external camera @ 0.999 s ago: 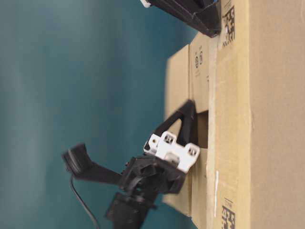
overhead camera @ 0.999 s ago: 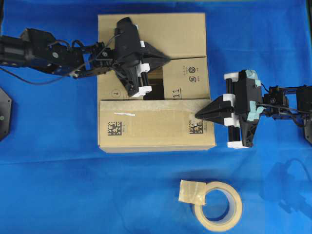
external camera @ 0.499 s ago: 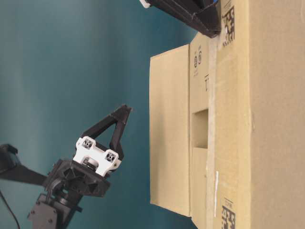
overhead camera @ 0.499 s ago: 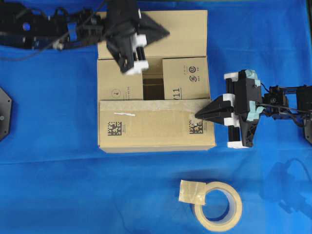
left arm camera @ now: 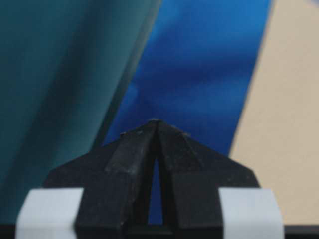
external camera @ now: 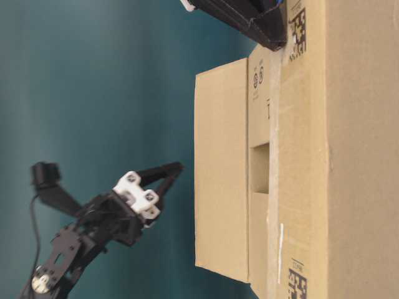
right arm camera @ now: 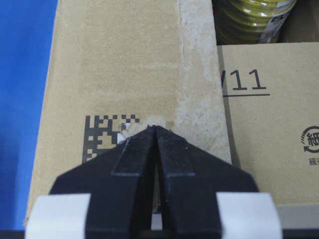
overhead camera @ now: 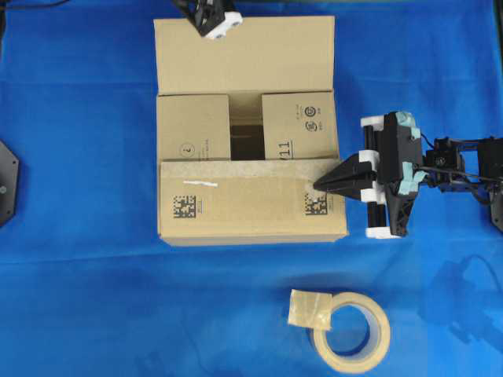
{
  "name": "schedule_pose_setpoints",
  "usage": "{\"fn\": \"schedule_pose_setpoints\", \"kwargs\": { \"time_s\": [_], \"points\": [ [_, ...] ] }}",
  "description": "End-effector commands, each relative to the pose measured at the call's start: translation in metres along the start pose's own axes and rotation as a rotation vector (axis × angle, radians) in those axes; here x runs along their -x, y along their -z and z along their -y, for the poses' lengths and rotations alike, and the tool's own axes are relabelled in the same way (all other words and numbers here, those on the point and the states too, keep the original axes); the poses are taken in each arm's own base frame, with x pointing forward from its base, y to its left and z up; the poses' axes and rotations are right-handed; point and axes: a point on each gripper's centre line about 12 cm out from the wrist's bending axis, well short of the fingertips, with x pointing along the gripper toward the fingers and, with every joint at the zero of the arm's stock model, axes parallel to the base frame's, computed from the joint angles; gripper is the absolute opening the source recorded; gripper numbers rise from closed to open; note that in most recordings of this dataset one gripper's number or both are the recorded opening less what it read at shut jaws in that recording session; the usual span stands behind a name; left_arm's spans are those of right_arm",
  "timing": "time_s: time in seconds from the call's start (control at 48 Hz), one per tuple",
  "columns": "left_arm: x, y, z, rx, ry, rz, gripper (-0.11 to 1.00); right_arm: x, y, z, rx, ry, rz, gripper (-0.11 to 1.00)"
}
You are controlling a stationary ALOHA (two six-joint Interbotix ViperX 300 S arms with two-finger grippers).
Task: Close the cardboard box.
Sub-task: 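Hold the front flap with the right gripper, lift the left gripper to the back flap, then fold the back flap forward over the box with the left gripper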
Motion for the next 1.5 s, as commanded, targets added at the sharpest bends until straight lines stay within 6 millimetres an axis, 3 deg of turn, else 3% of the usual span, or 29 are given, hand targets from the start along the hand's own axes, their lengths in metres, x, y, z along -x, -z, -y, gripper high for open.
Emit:
{"fn": "schedule_pose_setpoints", "kwargs": {
  "time_s": [0.0, 0.146, 0.395, 0.812, 1.165, 1.478],
  "points": [
    [-0.001, -0.008, -0.007, 0.004, -0.003, -0.019, 0.0, 0.001, -0.005, -0.001, 0.001, -0.002, 0.02, 0.0],
    [-0.015, 0.0, -0.006, 0.005, 0.017, -0.112, 0.0, 0.001, -0.005, -0.001, 0.0, -0.002, 0.02, 0.0],
    [-0.014, 0.002, 0.005, -0.01, 0.047, -0.171, 0.0, 0.001, -0.005, 0.0, 0.002, 0.0, 0.026, 0.0],
    [0.006, -0.017, 0.031, -0.05, 0.098, -0.199, 0.0, 0.001, -0.007, 0.002, -0.003, 0.007, 0.035, 0.0],
    [0.038, -0.025, 0.079, -0.093, 0.172, -0.201, 0.0, 0.001, -0.009, 0.009, -0.013, 0.025, 0.047, 0.0],
    [0.053, -0.003, 0.125, -0.109, 0.237, -0.198, 0.0, 0.001, -0.01, 0.009, -0.012, 0.027, 0.056, 0.0]
  ]
}}
